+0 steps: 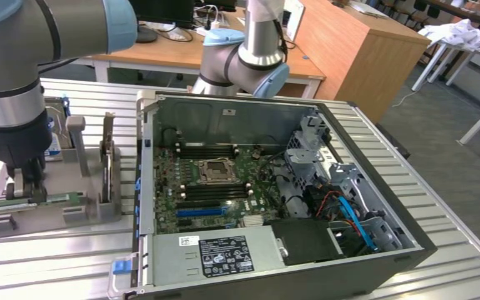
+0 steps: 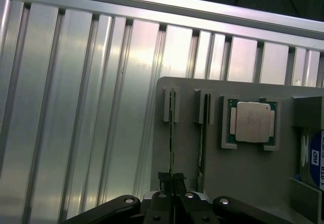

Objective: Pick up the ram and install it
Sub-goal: 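Pick up the ram and move it above insertion slot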

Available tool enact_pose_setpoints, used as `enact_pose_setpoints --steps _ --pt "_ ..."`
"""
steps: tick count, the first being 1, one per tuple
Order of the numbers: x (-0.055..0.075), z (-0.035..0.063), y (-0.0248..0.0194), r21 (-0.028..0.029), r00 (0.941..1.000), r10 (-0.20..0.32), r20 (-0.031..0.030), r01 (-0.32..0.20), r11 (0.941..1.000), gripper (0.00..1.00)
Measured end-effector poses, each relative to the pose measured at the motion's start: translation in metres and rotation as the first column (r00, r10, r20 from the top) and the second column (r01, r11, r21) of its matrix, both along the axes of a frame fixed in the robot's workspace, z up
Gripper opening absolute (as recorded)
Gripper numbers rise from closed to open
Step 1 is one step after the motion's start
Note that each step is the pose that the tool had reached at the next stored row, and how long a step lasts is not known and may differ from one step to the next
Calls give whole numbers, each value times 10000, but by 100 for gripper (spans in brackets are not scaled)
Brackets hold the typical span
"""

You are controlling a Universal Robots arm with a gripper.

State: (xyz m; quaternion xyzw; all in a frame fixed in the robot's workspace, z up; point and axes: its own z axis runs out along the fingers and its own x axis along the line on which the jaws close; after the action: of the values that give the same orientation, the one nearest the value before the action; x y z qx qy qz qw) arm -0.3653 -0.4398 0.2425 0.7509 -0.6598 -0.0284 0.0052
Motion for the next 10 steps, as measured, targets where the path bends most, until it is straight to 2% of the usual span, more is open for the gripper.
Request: enact_pose_setpoints --steps 10 --pt "0 62 0 1 10000 0 1 0 10000 12"
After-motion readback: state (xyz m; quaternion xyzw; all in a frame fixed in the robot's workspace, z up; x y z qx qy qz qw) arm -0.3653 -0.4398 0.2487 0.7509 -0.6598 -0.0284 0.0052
